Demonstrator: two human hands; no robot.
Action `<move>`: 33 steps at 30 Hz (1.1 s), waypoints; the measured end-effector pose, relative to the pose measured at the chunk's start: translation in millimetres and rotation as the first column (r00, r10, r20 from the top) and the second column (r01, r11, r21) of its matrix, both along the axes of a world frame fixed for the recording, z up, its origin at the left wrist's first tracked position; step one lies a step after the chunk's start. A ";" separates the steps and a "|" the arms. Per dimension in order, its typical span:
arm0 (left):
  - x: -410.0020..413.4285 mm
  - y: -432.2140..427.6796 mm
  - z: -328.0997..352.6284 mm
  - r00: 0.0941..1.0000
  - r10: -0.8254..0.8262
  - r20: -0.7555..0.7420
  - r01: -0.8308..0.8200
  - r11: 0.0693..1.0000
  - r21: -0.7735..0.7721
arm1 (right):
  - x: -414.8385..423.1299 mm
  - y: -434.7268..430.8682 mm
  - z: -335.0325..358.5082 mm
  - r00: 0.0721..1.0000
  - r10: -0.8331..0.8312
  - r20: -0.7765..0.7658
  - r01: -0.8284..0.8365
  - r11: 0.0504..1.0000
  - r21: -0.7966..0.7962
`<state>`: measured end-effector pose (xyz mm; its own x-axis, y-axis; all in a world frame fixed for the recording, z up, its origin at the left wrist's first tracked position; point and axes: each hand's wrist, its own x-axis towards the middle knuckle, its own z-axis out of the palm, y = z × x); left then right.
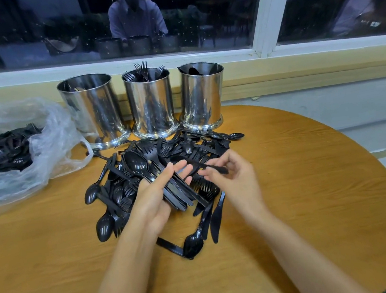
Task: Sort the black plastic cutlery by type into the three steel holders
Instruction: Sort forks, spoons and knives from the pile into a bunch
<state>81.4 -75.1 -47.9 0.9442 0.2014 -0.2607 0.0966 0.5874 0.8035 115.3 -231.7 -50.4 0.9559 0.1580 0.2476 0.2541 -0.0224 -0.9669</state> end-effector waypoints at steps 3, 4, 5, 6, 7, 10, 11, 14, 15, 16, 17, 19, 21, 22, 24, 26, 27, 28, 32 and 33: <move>1.5 3.6 0.7 0.996 0.078 -0.034 -0.081 0.994 -0.075 | -1.6 2.1 -10.1 0.994 0.057 0.098 -0.053 0.998 -0.042; 1.2 4.5 0.9 0.997 0.067 -0.037 -0.070 0.994 -0.078 | -2.3 3.0 -11.6 0.989 0.088 0.120 -0.081 0.995 -0.058; 0.6 4.9 1.6 0.999 0.040 -0.034 -0.042 0.997 -0.062 | -2.2 3.7 -13.5 0.983 0.117 0.142 -0.106 0.991 -0.084; -0.3 4.7 2.2 1.000 0.014 -0.027 -0.015 0.999 -0.040 | -2.0 3.8 -15.0 0.975 0.143 0.170 -0.123 0.985 -0.123; -0.8 4.3 2.5 1.000 0.009 -0.022 -0.009 1.000 -0.017 | -1.0 3.0 -15.9 0.967 0.168 0.193 -0.136 0.976 -0.168; -0.2 4.2 2.7 0.996 0.092 -0.017 -0.092 0.996 -0.017 | 5.5 -6.9 -14.0 0.958 0.233 0.165 -0.175 0.935 -0.308; 0.1 5.5 2.6 0.994 0.112 -0.012 -0.112 0.993 -0.027 | 8.5 -12.1 -12.6 0.955 0.258 0.145 -0.193 0.915 -0.354; 1.9 10.5 0.7 0.996 0.084 0.027 -0.084 0.996 0.026 | 17.8 -27.6 -13.9 0.955 0.276 0.106 -0.196 0.859 -0.473; 1.8 11.4 -0.3 0.998 0.062 0.033 -0.063 0.996 0.055 | 21.5 -33.3 -16.4 0.959 0.260 0.109 -0.170 0.843 -0.510; 1.3 11.2 -0.3 0.999 0.043 0.032 -0.046 0.996 0.080 | 24.5 -38.5 -18.3 0.961 0.246 0.127 -0.135 0.817 -0.561; 1.2 10.9 -0.9 0.999 0.031 0.032 -0.034 0.994 0.101 | 27.6 -43.5 -20.8 0.959 0.243 0.143 -0.103 0.775 -0.624; 0.1 8.0 -0.1 0.999 0.022 0.043 -0.026 0.994 0.106 | 32.0 -52.8 -26.0 0.956 0.261 0.137 -0.077 0.671 -0.737; 0.5 5.9 -1.0 0.998 0.033 0.059 -0.037 0.996 0.078 | 34.4 -58.9 -30.6 0.954 0.273 0.126 -0.064 0.595 -0.801; 0.6 5.7 -0.7 0.997 0.040 0.061 -0.044 0.997 0.065 | 35.0 -60.4 -32.2 0.949 0.282 0.140 -0.052 0.579 -0.813; 0.8 6.3 -0.3 0.996 0.058 0.060 -0.061 0.997 0.049 | 34.9 -62.5 -33.6 0.929 0.322 0.183 -0.027 0.552 -0.833; 1.4 8.1 -2.2 0.997 0.065 0.051 -0.067 0.997 0.029 | 33.3 -63.9 -32.1 0.899 0.376 0.226 0.011 0.496 -0.868; 1.6 8.8 -2.9 0.997 0.066 0.047 -0.067 0.998 0.021 | 32.5 -64.8 -31.0 0.886 0.395 0.245 0.034 0.470 -0.882; 0.7 8.2 -2.1 0.997 0.069 0.041 -0.070 0.998 0.011 | 31.3 -65.9 -29.8 0.876 0.406 0.262 0.054 0.457 -0.888; -0.1 6.9 -5.2 0.998 0.065 0.025 -0.065 0.998 -0.014 | 28.0 -71.6 -27.8 0.868 0.417 0.269 0.057 0.454 -0.889; 0.8 7.1 -5.8 0.998 0.067 0.009 -0.066 0.998 -0.019 | 27.7 -73.0 -27.2 0.871 0.415 0.262 0.047 0.460 -0.886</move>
